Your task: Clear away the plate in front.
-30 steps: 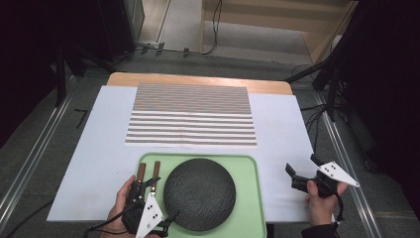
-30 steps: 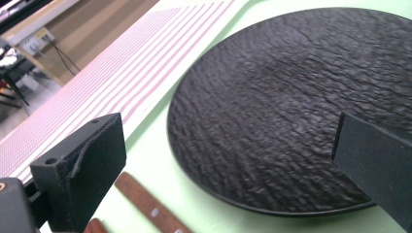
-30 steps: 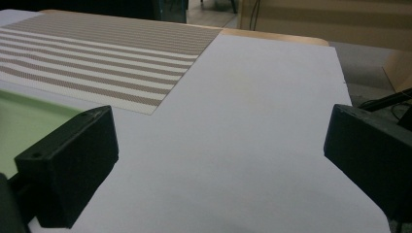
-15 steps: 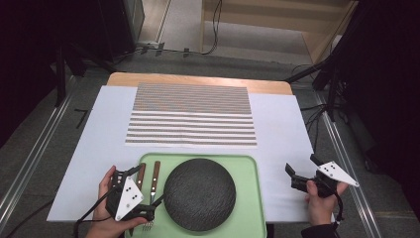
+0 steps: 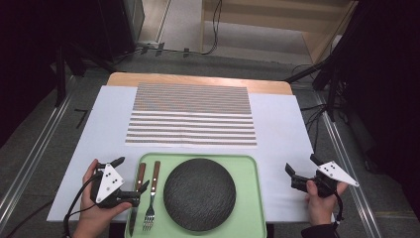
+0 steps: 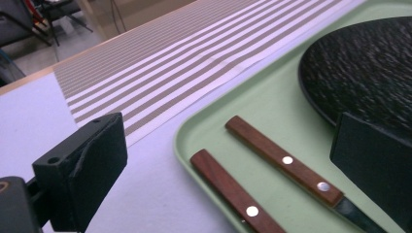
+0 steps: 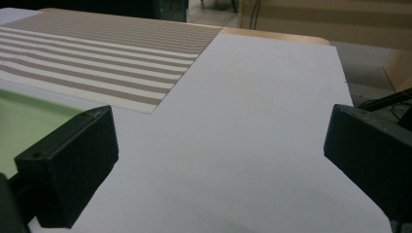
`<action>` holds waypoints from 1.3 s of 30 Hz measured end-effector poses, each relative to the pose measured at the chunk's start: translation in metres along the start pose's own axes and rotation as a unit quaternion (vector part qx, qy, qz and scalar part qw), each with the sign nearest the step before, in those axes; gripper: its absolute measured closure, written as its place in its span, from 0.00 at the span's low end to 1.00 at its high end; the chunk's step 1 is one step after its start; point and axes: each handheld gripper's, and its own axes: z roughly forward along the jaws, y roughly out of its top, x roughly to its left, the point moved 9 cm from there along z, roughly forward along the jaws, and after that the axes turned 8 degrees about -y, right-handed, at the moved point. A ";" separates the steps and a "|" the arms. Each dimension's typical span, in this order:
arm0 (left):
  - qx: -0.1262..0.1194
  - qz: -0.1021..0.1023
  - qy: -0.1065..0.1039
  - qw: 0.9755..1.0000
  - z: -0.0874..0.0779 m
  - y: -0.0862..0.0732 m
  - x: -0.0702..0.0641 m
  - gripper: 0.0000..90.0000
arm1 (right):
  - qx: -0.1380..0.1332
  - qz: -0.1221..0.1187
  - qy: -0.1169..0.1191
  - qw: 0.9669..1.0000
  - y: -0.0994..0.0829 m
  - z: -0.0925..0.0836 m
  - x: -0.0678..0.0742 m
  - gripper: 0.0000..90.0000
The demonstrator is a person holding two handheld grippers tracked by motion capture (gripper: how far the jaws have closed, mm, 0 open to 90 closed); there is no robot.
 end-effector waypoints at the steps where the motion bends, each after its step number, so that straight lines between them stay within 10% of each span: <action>1: 0.000 -0.003 0.001 1.000 0.000 0.000 0.001 0.00 | 0.000 0.000 0.000 1.000 0.000 0.000 0.000 0.00; 39: -0.001 -0.108 0.046 0.993 -0.017 -0.033 0.075 0.00 | 0.000 -0.001 0.000 1.000 0.000 0.000 0.000 0.00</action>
